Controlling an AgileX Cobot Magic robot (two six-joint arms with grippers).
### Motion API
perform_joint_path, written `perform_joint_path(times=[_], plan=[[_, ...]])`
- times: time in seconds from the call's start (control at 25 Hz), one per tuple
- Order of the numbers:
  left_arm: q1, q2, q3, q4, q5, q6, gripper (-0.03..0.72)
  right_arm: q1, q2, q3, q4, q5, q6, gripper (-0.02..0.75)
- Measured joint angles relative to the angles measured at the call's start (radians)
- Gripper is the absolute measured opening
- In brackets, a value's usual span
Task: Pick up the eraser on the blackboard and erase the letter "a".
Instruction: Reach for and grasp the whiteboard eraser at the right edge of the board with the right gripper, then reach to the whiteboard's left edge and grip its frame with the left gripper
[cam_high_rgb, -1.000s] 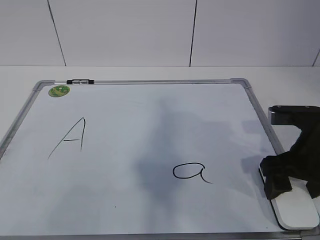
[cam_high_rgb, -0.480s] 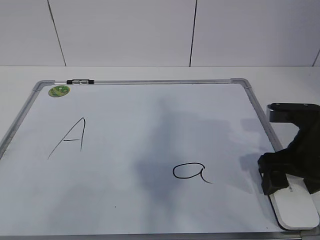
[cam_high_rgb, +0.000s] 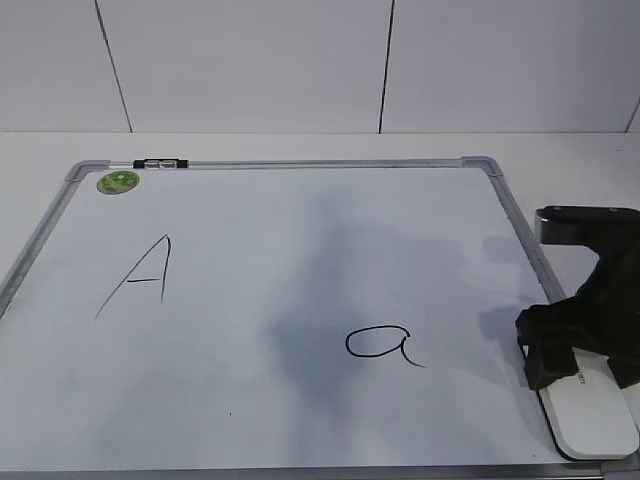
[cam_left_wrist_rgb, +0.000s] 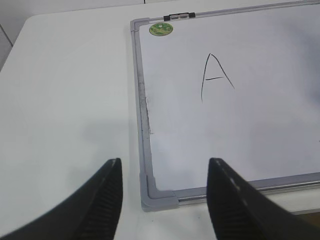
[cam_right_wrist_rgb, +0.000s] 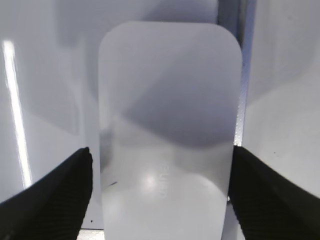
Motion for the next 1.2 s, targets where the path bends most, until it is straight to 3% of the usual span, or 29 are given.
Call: perform_joint_path(times=[0.92, 1.2], plan=[[0.000, 0.000, 0.000, 0.000, 0.000, 0.000, 0.389, 0.000, 0.036, 0.000, -0.017, -0.026, 0.010, 0.629], [0.000, 0.000, 0.000, 0.000, 0.000, 0.000, 0.389, 0.000, 0.036, 0.000, -0.017, -0.028, 0.013, 0.564]])
